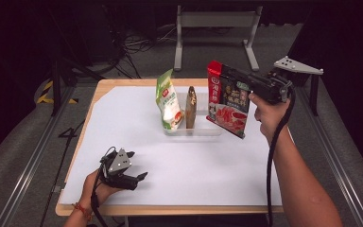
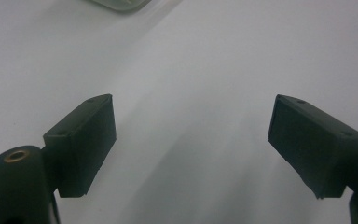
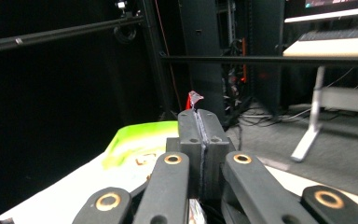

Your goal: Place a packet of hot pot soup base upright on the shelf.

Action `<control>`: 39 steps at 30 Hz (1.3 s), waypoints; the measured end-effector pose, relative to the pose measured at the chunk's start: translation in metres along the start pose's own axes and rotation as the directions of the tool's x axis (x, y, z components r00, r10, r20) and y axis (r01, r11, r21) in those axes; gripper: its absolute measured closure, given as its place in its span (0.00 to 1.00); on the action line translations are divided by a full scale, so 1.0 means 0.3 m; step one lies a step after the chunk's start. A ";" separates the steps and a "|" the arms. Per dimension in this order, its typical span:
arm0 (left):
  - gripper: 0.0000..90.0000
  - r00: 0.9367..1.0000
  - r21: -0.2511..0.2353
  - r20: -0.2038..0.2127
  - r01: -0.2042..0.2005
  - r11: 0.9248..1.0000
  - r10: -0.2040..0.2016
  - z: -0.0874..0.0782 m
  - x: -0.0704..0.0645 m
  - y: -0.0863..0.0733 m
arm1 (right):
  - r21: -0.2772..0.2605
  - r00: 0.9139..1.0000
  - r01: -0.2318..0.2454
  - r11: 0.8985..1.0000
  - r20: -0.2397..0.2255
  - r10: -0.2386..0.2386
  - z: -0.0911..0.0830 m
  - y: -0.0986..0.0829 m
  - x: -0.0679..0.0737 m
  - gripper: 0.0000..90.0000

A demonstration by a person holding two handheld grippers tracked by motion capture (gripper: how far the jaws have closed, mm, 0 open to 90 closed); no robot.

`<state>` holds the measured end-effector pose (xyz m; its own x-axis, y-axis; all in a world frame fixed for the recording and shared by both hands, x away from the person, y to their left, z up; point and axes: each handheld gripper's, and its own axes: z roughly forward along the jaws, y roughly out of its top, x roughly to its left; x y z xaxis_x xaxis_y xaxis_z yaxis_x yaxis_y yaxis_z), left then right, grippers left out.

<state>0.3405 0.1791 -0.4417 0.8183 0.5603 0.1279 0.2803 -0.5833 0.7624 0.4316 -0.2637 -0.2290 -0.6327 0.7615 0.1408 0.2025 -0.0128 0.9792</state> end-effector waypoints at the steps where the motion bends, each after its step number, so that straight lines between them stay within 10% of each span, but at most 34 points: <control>1: 0.17 1.000 0.000 0.002 -0.003 1.000 0.003 0.001 -0.001 0.000 | 0.002 1.000 -0.010 1.000 -0.002 0.010 0.010 -0.002 -0.007 1.00; 39: 0.17 1.000 0.000 0.009 -0.015 1.000 0.015 -0.002 -0.002 -0.007 | 0.058 0.998 -0.020 0.998 0.058 0.017 0.315 -0.067 -0.032 0.99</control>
<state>0.3390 0.1802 -0.4431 0.8270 0.5460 0.1338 0.2678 -0.5920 0.7601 0.5042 -0.2094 -0.2639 -0.5852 0.7972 0.1483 0.2583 0.0099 0.9660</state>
